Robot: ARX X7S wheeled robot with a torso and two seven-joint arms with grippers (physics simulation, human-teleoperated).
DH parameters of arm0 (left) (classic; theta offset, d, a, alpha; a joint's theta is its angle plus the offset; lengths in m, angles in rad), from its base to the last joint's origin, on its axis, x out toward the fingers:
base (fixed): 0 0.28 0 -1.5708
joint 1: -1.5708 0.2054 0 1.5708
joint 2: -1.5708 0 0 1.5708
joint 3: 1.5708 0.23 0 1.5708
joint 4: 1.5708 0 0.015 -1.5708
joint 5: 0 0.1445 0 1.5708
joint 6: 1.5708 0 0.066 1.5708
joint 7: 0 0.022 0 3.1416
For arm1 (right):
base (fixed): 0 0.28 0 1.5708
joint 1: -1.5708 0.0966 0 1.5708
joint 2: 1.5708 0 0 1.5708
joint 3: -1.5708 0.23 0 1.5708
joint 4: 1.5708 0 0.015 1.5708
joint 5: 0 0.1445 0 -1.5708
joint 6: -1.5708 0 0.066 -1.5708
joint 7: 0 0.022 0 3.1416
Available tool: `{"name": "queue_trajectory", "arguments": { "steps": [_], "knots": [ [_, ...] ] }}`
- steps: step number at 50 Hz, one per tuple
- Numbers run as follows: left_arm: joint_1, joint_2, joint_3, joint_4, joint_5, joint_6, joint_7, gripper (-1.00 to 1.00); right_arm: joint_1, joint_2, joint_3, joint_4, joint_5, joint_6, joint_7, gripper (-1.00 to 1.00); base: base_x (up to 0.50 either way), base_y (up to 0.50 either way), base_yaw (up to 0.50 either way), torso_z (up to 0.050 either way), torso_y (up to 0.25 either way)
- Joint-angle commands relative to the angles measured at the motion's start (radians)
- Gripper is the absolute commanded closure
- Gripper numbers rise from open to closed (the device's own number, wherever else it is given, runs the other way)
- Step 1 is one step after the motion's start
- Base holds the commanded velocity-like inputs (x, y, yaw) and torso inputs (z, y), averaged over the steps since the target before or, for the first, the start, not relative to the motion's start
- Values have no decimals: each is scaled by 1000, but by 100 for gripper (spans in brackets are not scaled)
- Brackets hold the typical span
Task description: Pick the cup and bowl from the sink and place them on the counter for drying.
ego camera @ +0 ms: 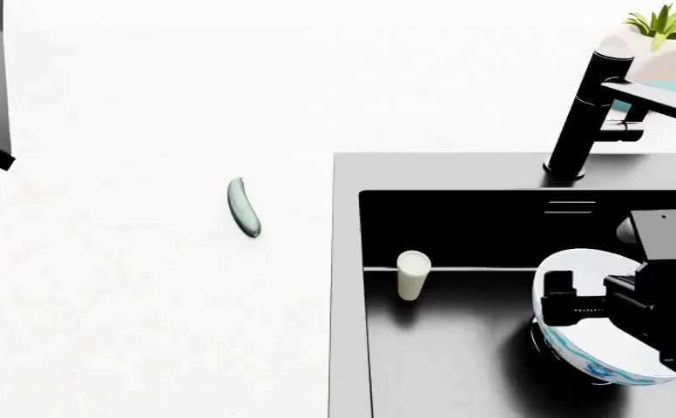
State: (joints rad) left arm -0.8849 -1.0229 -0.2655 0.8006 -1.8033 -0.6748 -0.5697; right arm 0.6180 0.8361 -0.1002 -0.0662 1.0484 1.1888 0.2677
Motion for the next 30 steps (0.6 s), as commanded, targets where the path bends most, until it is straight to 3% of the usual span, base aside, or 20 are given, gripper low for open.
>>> {"name": "queue_trajectory", "arguments": {
  "steps": [1,30],
  "knots": [
    [5,-5,-5,0,-1,-3,2,-100,-36,-6,-17,27,-21,-24,-7,-100,0,0,0,0,0],
    [43,4,-23,14,7,-8,6,-100,-97,-36,-61,57,-62,-83,-29,-100,0,0,0,0,0]
  ]
}}
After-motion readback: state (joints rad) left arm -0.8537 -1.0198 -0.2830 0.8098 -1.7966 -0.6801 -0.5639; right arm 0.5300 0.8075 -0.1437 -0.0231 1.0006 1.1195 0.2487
